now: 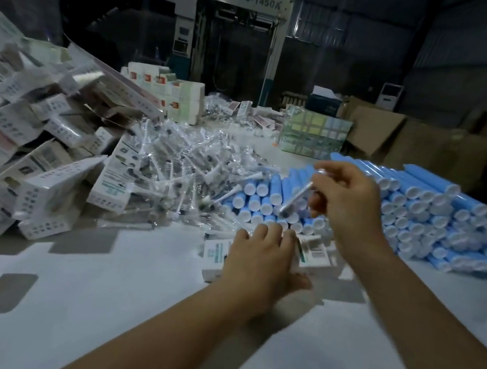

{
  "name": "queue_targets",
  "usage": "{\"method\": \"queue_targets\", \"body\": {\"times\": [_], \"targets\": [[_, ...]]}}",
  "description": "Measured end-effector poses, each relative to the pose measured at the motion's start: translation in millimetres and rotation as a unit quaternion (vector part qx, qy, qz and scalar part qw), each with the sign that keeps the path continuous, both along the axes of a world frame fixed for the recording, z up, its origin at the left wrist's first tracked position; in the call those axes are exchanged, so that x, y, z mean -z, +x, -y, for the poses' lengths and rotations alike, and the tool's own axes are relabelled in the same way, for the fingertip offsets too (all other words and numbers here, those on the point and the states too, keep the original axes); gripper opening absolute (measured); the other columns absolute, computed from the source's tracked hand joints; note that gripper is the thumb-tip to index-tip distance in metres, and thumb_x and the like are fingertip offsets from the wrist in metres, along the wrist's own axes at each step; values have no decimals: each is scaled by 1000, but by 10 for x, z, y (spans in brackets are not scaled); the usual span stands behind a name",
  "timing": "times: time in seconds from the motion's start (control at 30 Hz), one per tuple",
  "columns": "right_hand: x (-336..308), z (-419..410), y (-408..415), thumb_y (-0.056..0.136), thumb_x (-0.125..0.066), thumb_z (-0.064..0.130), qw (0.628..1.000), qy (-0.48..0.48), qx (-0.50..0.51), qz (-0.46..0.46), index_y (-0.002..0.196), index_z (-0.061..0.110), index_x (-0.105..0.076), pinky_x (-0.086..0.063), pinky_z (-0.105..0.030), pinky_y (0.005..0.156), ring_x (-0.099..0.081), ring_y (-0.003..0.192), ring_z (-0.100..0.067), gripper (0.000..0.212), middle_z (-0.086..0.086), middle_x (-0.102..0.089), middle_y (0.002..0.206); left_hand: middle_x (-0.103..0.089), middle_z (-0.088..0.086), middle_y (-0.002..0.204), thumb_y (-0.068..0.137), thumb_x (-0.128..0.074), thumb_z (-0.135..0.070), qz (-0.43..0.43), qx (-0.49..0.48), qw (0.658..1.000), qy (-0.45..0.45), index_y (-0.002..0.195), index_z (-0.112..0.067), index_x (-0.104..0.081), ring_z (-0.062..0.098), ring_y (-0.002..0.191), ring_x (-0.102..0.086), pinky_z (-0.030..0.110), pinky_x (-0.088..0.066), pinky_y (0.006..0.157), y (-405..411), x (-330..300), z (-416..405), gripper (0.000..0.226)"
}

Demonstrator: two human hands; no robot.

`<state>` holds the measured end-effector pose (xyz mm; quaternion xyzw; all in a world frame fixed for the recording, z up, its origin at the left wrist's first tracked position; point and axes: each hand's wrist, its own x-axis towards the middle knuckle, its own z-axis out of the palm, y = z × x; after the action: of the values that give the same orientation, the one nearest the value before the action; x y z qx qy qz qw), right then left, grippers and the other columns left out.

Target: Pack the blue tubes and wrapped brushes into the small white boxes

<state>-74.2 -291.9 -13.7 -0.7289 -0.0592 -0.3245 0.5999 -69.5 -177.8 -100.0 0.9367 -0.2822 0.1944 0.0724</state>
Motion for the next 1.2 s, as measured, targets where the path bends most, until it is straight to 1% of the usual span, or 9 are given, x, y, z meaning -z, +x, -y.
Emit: {"method": "queue_targets", "body": {"times": [0.13, 0.27, 0.43, 0.6, 0.67, 0.73, 0.87, 1.0, 1.2], "targets": [[228, 662, -68, 91, -58, 4, 969, 226, 98, -22, 85, 13, -62, -50, -23, 44, -57, 44, -8, 12, 0, -59, 54, -47, 1, 118, 79, -43, -74, 41, -20, 997, -59, 124, -20, -40, 24, 108, -42, 39, -33, 82, 21, 16, 20, 70], [612, 794, -85, 90, -60, 5, 953, 265, 134, -53, 76, 12, -59, -47, -19, 41, -54, 41, -7, 16, -2, -60, 52, -48, -1, 113, 76, -37, -76, 56, -39, 995, -71, 122, -23, -41, 22, 104, -44, 37, -33, 79, 81, 52, 26, 70], [704, 599, -22, 83, -65, 9, 963, 173, 200, -40, 79, 15, -63, -45, -15, 53, -55, 48, 4, 8, 8, -63, 55, -52, 0, 110, 72, -32, -76, 83, -39, 994, -54, 122, -19, -46, 23, 100, -47, 36, -35, 76, 44, 87, 87, 77], [744, 399, -90, 81, -68, 13, 971, 133, 193, -51, 70, 21, -62, -54, -29, 62, -67, 69, -18, 15, 6, -66, 65, -52, 0, 109, 71, -28, -76, 83, -44, 994, -57, 121, -19, -45, 22, 98, -47, 37, -36, 76, 13, 54, 132, 78], [764, 346, -112, 89, -62, 20, 981, 111, 131, -89, 82, 19, -69, -54, -24, 57, -69, 69, -12, 11, 7, -70, 73, -51, -1, 112, 70, -26, -76, 80, -49, 994, -52, 124, -20, -43, 21, 101, -46, 36, -36, 79, 30, 62, 112, 80], [767, 327, -121, 98, -50, 28, 985, 102, 92, -107, 88, 18, -71, -54, -18, 58, -69, 68, -4, 25, 7, -72, 75, -50, -1, 113, 71, -27, -77, 83, -54, 994, -49, 125, -20, -43, 21, 103, -46, 36, -35, 79, 47, 68, 89, 79], [733, 397, -194, 97, -48, 22, 981, 72, 176, -41, 78, 27, -65, -37, 0, 62, -55, 75, 13, 26, 9, -62, 90, -48, -2, 115, 73, -26, -78, 70, -74, 993, -59, 124, -22, -39, 22, 104, -43, 36, -34, 80, 120, 56, 33, 76], [824, 360, -277, 91, -60, 17, 981, -12, 190, -35, 73, 21, -62, -36, -3, 60, -51, 68, 9, 19, 0, -59, 86, -44, -1, 120, 78, -35, -77, 60, -91, 991, -77, 129, -22, -34, 22, 108, -41, 38, -35, 84, 186, 72, -12, 75], [872, 238, -306, 88, -62, 4, 971, -148, 188, -6, 94, 9, -76, -35, -4, 67, -54, 83, -12, 16, 22, -58, 80, -45, 1, 125, 80, -35, -75, 79, -99, 990, -60, 135, -18, -33, 22, 111, -42, 37, -35, 86, 149, 55, -40, 79]]}}
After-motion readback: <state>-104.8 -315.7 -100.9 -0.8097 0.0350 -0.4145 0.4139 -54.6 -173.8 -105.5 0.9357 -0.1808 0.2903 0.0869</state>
